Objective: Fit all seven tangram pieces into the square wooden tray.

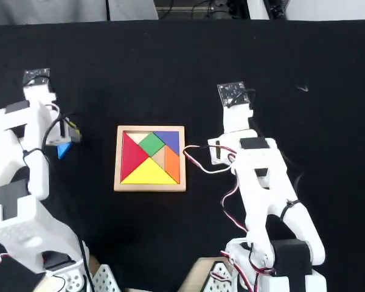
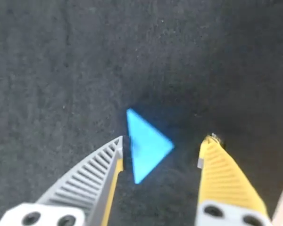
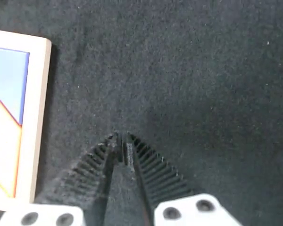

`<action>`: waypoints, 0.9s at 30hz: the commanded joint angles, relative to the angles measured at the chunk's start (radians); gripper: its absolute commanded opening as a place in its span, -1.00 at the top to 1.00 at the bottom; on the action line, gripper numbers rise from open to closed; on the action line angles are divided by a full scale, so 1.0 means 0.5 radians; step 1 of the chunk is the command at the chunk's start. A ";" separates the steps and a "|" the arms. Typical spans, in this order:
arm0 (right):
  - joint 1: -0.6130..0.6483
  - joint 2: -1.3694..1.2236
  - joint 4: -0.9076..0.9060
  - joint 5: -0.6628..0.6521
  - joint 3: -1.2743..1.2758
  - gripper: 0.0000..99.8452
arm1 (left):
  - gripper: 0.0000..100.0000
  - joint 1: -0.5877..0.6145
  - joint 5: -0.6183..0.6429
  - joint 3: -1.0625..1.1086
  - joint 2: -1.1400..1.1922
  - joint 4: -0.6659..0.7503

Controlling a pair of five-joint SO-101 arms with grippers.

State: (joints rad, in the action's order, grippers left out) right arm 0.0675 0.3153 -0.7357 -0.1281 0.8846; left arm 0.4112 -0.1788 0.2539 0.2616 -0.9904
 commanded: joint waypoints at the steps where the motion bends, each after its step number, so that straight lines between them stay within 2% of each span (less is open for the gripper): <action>1: -0.031 0.002 0.021 0.006 -0.005 0.98 | 0.49 0.081 0.031 -0.087 0.086 0.025; 25: -0.031 0.002 0.025 0.006 -0.005 0.98 | 0.49 -0.011 0.034 -0.084 0.120 0.141; 27: -0.031 0.002 0.025 0.006 -0.005 0.98 | 0.55 -0.011 0.034 -0.084 0.120 0.141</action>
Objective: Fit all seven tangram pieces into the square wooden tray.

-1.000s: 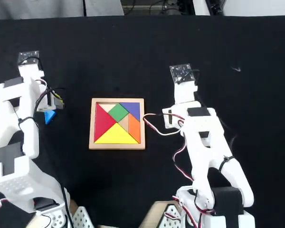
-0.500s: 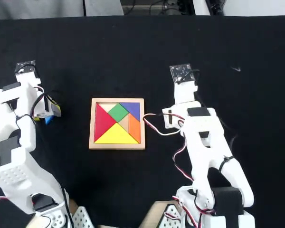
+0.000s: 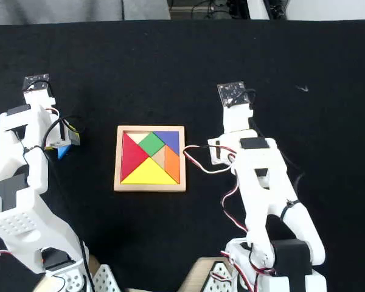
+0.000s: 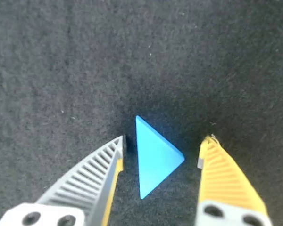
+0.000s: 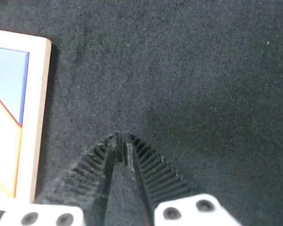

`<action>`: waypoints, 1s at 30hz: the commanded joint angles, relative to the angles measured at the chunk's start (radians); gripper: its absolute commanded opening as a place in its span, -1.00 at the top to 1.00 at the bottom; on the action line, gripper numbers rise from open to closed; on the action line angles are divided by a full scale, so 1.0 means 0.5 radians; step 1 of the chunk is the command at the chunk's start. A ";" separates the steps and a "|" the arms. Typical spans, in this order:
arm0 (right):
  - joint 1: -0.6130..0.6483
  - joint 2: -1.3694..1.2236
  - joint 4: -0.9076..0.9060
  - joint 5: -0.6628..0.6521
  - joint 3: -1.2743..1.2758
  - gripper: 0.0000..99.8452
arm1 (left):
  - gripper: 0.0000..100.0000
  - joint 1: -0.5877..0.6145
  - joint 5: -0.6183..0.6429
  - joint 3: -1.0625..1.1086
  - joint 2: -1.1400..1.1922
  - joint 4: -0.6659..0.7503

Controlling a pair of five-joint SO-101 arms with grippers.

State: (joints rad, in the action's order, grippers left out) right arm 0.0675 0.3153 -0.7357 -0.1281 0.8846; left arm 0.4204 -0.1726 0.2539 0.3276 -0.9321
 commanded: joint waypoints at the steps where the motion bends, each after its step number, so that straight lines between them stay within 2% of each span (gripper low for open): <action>1: -0.031 0.002 0.025 0.006 -0.005 0.98 | 0.61 -0.029 0.021 -0.091 -0.012 0.025; 4: -0.031 0.002 0.025 0.006 -0.005 0.98 | 0.75 -0.038 0.009 -0.084 -0.012 0.028; 16: -0.031 0.002 0.025 0.006 -0.005 0.98 | 0.76 -0.023 0.006 -0.109 -0.037 -0.049; 21: -0.031 0.002 0.025 0.006 -0.005 0.98 | 0.66 0.051 -0.135 -0.407 -0.224 -0.433; 25: -0.031 0.002 0.031 0.006 -0.005 0.98 | 0.56 0.232 -0.292 -0.597 -0.509 -0.740; 30: -0.034 0.002 0.034 0.006 -0.002 0.98 | 0.56 0.689 -0.776 -0.477 -0.789 -0.951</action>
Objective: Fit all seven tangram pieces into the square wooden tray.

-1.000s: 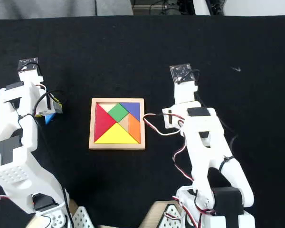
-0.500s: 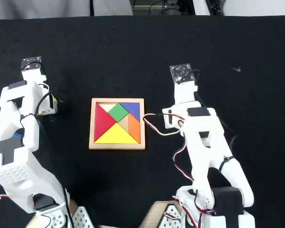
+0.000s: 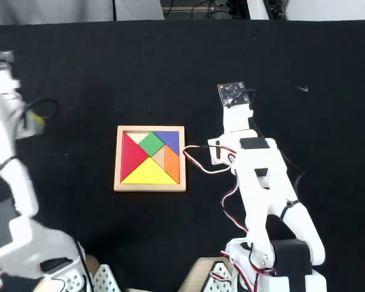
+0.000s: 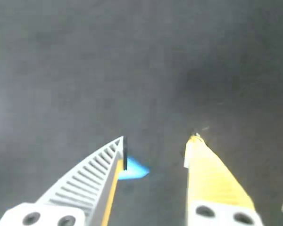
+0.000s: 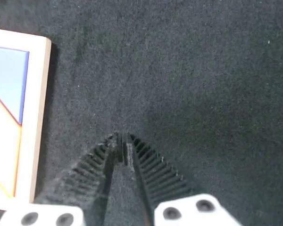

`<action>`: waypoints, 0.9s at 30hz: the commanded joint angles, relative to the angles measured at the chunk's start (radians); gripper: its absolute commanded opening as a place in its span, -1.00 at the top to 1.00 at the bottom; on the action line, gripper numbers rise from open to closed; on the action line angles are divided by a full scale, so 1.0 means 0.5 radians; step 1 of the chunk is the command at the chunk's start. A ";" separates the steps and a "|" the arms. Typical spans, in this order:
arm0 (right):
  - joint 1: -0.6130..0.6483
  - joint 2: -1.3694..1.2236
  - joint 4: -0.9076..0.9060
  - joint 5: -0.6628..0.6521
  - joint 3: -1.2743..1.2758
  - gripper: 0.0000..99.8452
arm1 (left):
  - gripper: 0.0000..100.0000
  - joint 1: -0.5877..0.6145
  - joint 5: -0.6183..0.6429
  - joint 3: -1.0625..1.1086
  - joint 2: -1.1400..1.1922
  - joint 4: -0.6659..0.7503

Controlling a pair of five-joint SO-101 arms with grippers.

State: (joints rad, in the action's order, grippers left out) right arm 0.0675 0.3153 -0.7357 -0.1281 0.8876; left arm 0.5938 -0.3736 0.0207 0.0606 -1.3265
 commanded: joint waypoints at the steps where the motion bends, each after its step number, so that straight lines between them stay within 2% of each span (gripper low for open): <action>1: -0.034 0.002 0.037 0.006 -0.008 0.98 | 0.56 0.446 -0.528 0.066 -0.267 -0.175; 3: -0.034 -0.002 0.037 0.006 -0.008 0.98 | 0.56 0.655 -0.908 0.207 -0.258 -0.138; 6: -0.034 -0.002 0.043 0.003 0.008 0.98 | 0.56 0.934 -1.436 0.440 -0.175 0.101; 8: -0.031 -0.002 0.064 0.003 0.023 0.98 | 0.60 1.008 -1.642 0.597 -0.126 0.193; 10: -0.031 -0.002 0.080 0.003 0.023 0.98 | 0.70 1.005 -1.746 0.704 -0.092 0.249; 13: -0.031 -0.002 0.086 0.003 0.041 0.98 | 0.84 0.916 -1.712 0.806 -0.049 0.423; 19: -0.028 -0.002 0.110 0.003 0.060 0.98 | 0.84 0.766 -1.372 0.907 0.043 0.884; 27: -0.028 -0.002 0.114 0.003 0.072 0.98 | 0.84 0.658 -1.172 0.947 0.074 0.914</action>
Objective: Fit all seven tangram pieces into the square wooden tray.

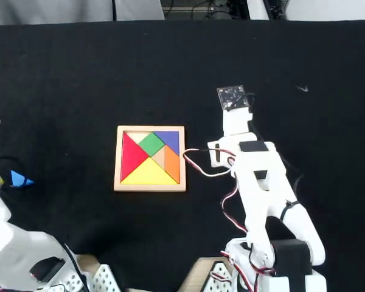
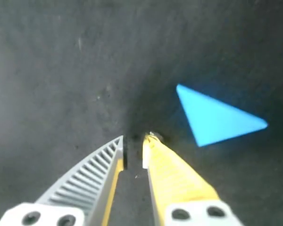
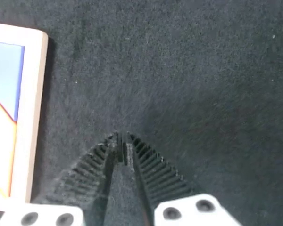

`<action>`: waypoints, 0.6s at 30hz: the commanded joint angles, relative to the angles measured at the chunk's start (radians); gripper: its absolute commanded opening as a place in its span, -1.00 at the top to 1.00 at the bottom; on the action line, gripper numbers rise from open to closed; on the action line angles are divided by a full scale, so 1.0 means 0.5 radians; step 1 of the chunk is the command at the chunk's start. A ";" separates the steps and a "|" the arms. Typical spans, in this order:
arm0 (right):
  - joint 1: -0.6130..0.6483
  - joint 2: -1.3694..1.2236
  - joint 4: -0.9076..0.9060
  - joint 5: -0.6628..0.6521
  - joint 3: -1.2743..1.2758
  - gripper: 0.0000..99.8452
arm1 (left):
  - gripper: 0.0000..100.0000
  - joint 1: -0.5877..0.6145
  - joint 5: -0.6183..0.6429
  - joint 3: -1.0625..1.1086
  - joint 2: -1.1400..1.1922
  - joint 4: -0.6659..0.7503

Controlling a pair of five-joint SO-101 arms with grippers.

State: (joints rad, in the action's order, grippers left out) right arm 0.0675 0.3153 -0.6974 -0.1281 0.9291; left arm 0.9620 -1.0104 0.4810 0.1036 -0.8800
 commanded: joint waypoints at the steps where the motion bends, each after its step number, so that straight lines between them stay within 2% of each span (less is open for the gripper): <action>1: -0.028 -0.002 0.037 0.003 -0.011 0.98 | 0.84 -0.097 0.098 0.060 -0.018 0.021; 12: -0.028 -0.002 0.037 0.003 -0.014 0.98 | 0.84 -0.434 0.132 0.333 -0.031 0.018; 18: -0.028 -0.002 0.034 0.003 -0.017 0.98 | 0.84 -0.710 0.451 0.333 -0.034 0.018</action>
State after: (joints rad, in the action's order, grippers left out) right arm 0.0675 0.3153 -0.6974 -0.1281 0.9291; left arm 0.7319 -0.8723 0.6252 0.0836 -0.8677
